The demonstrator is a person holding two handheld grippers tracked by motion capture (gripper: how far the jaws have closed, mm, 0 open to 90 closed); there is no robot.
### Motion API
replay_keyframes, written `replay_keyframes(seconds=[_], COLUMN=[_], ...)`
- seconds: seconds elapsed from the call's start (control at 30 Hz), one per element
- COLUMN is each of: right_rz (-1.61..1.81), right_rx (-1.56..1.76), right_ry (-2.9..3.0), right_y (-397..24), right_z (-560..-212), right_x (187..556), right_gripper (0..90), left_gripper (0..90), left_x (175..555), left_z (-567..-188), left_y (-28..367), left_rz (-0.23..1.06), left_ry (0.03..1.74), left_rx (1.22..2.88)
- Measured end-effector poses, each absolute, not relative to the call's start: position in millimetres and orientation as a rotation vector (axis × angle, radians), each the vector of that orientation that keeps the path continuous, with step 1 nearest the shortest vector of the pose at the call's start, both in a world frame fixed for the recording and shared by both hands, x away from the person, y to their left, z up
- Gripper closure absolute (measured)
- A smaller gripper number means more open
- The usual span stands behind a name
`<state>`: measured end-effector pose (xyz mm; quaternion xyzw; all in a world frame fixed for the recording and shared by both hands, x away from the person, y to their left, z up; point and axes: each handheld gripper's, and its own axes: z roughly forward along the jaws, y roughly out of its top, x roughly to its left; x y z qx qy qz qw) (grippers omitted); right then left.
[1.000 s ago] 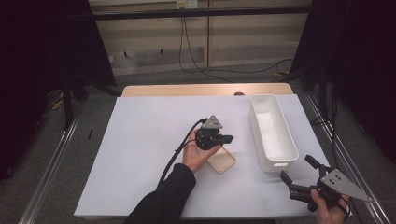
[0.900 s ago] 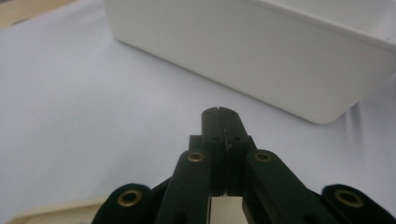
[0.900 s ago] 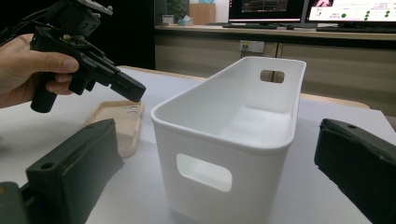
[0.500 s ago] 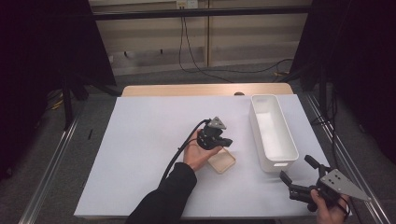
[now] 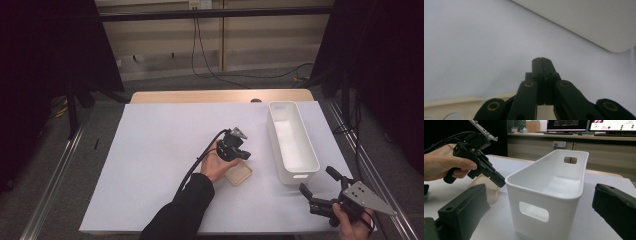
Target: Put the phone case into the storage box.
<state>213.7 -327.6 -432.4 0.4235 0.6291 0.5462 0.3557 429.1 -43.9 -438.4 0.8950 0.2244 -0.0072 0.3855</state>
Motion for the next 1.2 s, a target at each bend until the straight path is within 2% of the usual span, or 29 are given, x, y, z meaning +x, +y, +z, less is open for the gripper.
replay_keyframes(seconds=[0.2,0.3,1.2], right_rz=[1.414,1.411,1.412], right_rx=[1.096,1.093,1.092], right_ry=[1.621,1.622,1.621], right_y=[-327.9,-328.3,-327.7], right_z=[-432.1,-432.3,-432.0], right_x=[213.3,213.5,212.5], right_gripper=[0.0,0.0,0.0], left_gripper=[90.0,90.0,90.0], left_x=[425.9,421.3,418.4], left_z=[-442.1,-445.6,-448.0], left_y=[-49.1,-54.3,-42.2], left_rz=[-0.059,-0.034,-0.084], left_ry=[0.577,0.558,0.573], left_rx=[2.295,2.349,2.337])
